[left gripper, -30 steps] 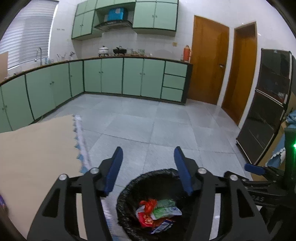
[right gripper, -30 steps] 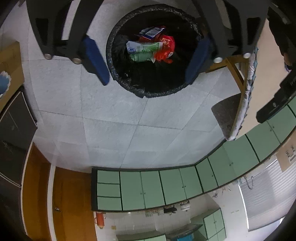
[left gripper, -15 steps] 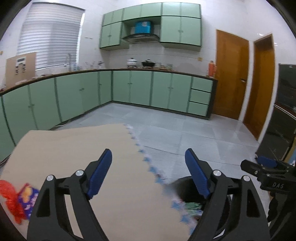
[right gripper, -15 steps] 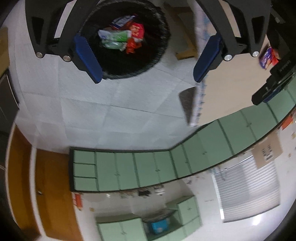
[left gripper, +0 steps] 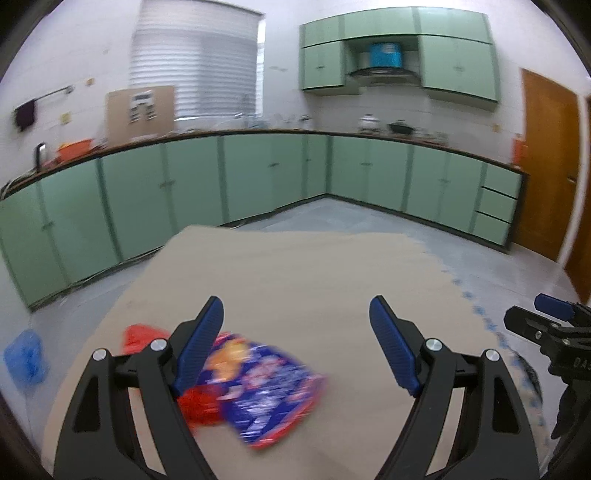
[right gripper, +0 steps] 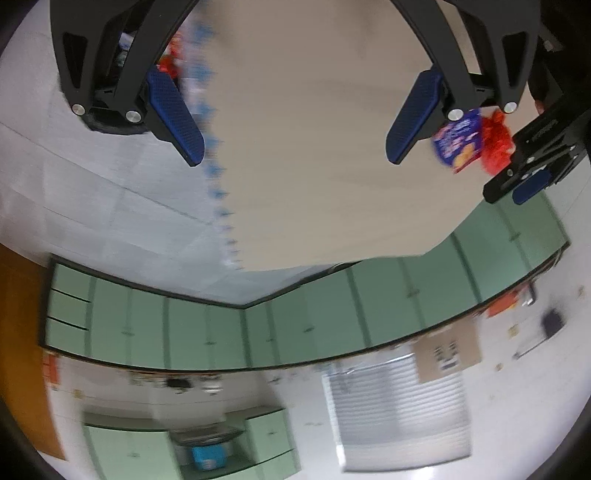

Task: Collect trash
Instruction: 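Move both tools back over the table toward the red bag and blue snack bag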

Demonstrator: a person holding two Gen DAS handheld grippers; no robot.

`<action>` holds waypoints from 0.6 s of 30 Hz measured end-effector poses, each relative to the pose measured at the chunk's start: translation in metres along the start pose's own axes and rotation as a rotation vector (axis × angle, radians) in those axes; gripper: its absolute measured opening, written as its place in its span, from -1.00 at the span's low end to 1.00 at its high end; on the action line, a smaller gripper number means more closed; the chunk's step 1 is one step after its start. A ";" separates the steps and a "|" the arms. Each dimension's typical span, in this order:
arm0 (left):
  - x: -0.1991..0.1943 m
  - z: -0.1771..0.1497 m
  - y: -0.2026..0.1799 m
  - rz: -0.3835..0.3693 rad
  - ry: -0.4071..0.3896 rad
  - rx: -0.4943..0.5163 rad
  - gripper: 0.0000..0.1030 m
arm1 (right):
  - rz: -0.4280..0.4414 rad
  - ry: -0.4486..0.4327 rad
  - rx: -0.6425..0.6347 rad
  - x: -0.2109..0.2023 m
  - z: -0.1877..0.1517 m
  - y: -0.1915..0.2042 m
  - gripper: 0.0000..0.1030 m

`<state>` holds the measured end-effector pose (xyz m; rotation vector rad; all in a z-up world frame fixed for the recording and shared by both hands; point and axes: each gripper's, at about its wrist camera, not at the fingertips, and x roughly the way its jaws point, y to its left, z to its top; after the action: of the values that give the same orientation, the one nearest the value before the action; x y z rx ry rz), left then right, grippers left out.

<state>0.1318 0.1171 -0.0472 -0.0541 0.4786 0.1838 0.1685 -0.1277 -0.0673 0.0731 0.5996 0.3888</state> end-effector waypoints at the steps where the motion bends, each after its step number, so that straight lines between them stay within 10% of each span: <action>1: 0.000 0.000 0.010 0.018 0.002 -0.008 0.53 | 0.017 0.004 -0.016 0.005 0.000 0.010 0.88; 18: 0.009 -0.017 0.119 0.172 0.076 -0.072 0.53 | 0.121 0.117 -0.170 0.079 -0.015 0.127 0.79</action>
<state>0.1095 0.2342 -0.0672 -0.0906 0.5532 0.3683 0.1767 0.0186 -0.0994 -0.0775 0.6772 0.5625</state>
